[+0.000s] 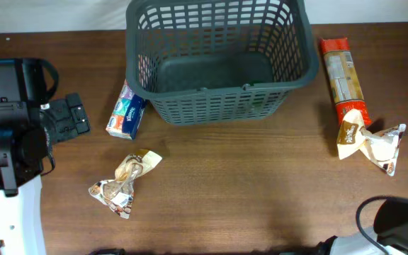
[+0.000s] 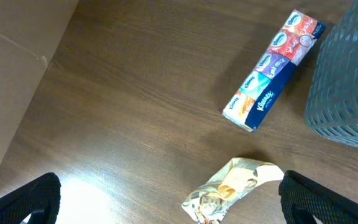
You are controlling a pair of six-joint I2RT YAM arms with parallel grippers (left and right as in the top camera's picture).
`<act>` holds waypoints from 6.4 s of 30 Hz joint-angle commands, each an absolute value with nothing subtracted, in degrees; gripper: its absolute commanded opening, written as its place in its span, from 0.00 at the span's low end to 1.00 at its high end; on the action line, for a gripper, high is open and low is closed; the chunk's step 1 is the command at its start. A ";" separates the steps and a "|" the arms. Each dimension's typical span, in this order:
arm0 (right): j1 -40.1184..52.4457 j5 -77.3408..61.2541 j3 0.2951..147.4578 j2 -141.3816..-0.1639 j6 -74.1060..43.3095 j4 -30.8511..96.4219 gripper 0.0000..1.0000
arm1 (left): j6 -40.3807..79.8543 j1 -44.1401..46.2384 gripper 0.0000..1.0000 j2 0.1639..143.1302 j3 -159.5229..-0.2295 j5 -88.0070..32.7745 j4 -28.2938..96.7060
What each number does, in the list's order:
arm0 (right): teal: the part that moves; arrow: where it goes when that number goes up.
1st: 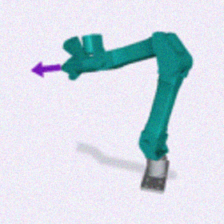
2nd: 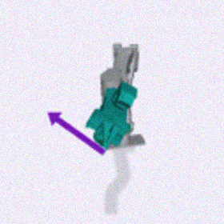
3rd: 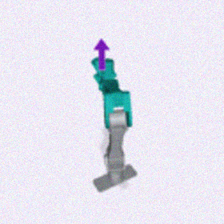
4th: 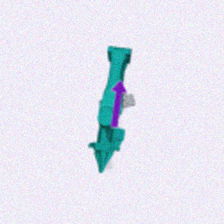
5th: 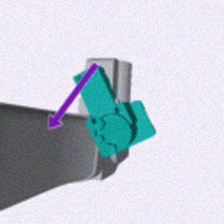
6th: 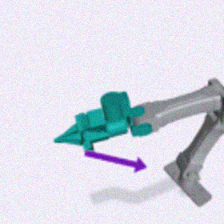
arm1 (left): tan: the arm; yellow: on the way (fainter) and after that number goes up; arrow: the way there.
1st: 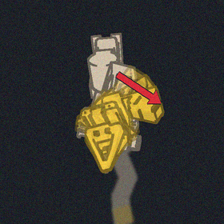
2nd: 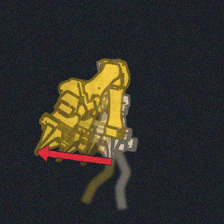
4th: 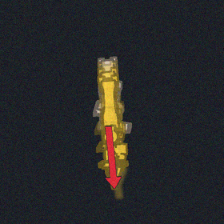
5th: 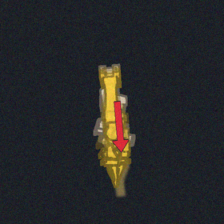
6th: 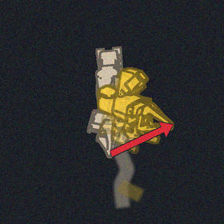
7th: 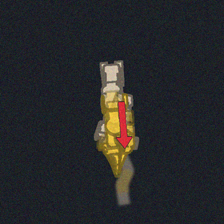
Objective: Pack container
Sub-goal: 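Withdraw the right gripper and move it to the white rice bag, then grasp the clear white rice bag with the right gripper, then lift the rice bag and carry it over the basket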
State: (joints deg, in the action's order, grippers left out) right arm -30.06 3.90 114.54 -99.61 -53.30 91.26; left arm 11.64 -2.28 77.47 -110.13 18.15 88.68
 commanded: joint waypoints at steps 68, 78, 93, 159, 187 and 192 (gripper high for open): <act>-30.02 6.09 81.25 -116.11 -59.92 58.78 0.99 | 12.21 -2.52 0.99 77.67 -110.30 17.26 89.23; -29.98 6.04 81.21 -116.16 -57.41 58.04 0.86 | 12.21 -2.52 0.99 77.67 -110.30 17.26 89.23; -29.98 6.04 80.40 -116.53 -57.17 58.26 0.26 | 12.19 -2.52 0.99 77.67 -110.30 17.28 89.23; -28.47 3.20 77.58 -110.10 -42.26 55.40 0.99 | 12.19 -2.52 0.99 77.67 -110.30 17.28 90.54; -28.47 1.45 70.72 -110.08 -39.55 48.14 0.04 | 12.19 -2.52 0.99 77.67 -110.30 17.28 90.28; -28.38 2.00 80.79 -109.91 -31.90 54.26 0.04 | 12.21 -2.52 0.99 77.67 -110.30 17.28 90.24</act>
State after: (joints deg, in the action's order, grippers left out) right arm -28.62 1.54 73.56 -109.78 -37.32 51.90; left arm 11.64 -2.28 77.47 -110.13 17.74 90.41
